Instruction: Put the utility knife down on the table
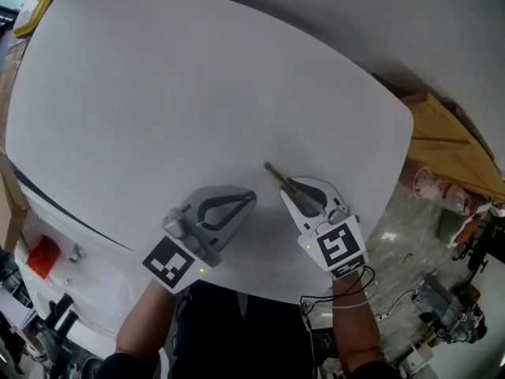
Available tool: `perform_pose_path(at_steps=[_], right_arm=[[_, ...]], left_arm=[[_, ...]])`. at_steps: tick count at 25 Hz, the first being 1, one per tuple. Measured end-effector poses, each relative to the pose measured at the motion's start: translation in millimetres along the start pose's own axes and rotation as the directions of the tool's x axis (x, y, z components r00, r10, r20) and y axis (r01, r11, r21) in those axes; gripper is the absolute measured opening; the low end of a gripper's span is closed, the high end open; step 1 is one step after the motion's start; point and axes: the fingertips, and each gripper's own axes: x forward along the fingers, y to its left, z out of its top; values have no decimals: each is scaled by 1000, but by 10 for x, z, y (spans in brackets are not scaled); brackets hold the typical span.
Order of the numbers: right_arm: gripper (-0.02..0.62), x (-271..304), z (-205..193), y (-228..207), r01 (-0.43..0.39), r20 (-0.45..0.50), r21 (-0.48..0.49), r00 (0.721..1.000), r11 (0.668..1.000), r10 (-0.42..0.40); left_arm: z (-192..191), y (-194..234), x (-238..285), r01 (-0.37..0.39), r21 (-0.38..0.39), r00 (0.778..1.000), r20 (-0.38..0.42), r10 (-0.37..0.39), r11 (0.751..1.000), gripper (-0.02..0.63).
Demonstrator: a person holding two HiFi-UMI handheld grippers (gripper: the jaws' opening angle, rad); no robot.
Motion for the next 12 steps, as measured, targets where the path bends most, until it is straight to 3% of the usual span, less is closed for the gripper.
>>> perform_pose_path(at_steps=[5,12], right_arm=[[54,59,-35,45,12,-50,-51,999,999,-14],[55,90,-47,78,32,-62,-48,997,998,-35]], left_arm=[[12,-30,25,20,72,1000,1,-20,997,6],[-35,-103,-7,31,70,999,7,-32,997,6]])
